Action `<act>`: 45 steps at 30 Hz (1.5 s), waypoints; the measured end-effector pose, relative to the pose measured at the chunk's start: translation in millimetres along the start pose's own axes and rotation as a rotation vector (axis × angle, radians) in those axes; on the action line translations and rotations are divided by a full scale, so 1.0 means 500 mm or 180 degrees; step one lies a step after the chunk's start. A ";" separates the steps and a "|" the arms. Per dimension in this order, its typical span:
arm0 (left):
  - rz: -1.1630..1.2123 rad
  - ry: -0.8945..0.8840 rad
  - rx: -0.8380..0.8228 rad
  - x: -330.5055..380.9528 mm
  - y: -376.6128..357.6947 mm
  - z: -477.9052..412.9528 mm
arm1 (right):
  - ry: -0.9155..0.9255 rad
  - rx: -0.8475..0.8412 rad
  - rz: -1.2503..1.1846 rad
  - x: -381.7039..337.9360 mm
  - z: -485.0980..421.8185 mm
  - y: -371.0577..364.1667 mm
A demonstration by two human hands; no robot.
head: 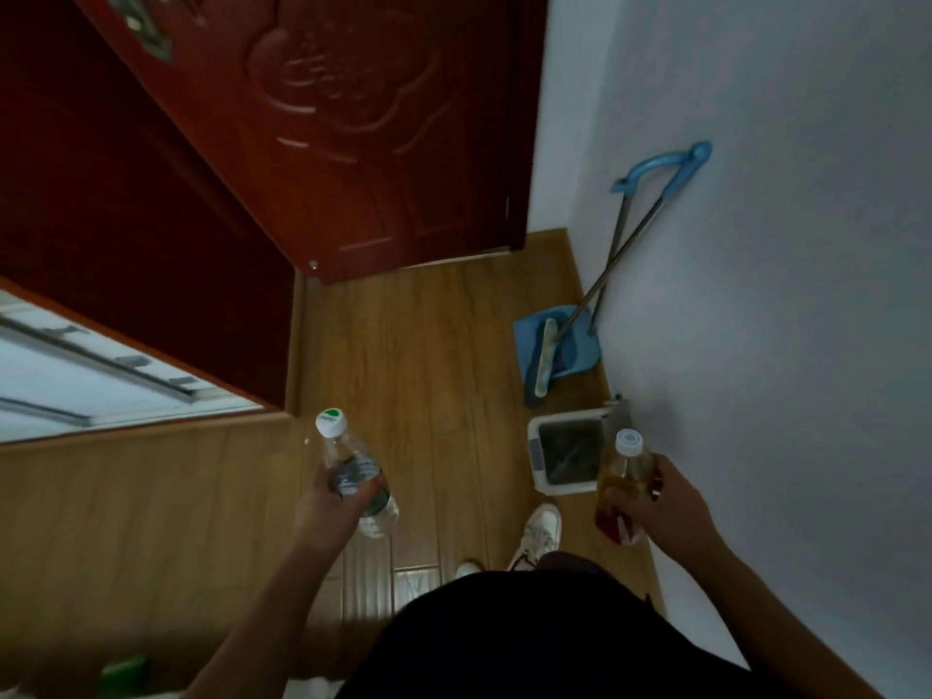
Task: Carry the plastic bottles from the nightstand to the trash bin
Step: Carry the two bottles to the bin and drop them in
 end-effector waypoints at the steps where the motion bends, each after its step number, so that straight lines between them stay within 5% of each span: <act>1: -0.0028 -0.0023 -0.0001 0.019 -0.002 -0.013 | -0.0003 0.0007 -0.0066 -0.010 -0.016 0.005; 10: -0.0560 -0.0457 -0.0433 0.256 -0.085 -0.175 | -0.0040 0.0285 -0.0506 -0.067 -0.123 0.077; 24: -0.1617 -0.1770 -0.2041 0.667 -0.295 -0.383 | -0.1303 0.2085 -0.1487 -0.037 -0.055 0.015; 35: -0.2484 -0.2249 -0.3001 0.728 -0.418 -0.350 | -0.1926 0.2632 -0.2319 -0.040 0.050 -0.171; 45: -0.2980 -0.2191 -0.2986 0.600 -0.549 -0.314 | -0.1883 0.2540 -0.2434 0.060 -0.055 -0.216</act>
Point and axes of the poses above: each hand's wrist, its own z-axis away from the middle knuckle, its own y-axis out of the back of the hand, x = y × z, the point moved 8 cm from there along -z, towards the middle knuckle, and after that the axes turned 7 degrees about -z, right-handed, at the moved point
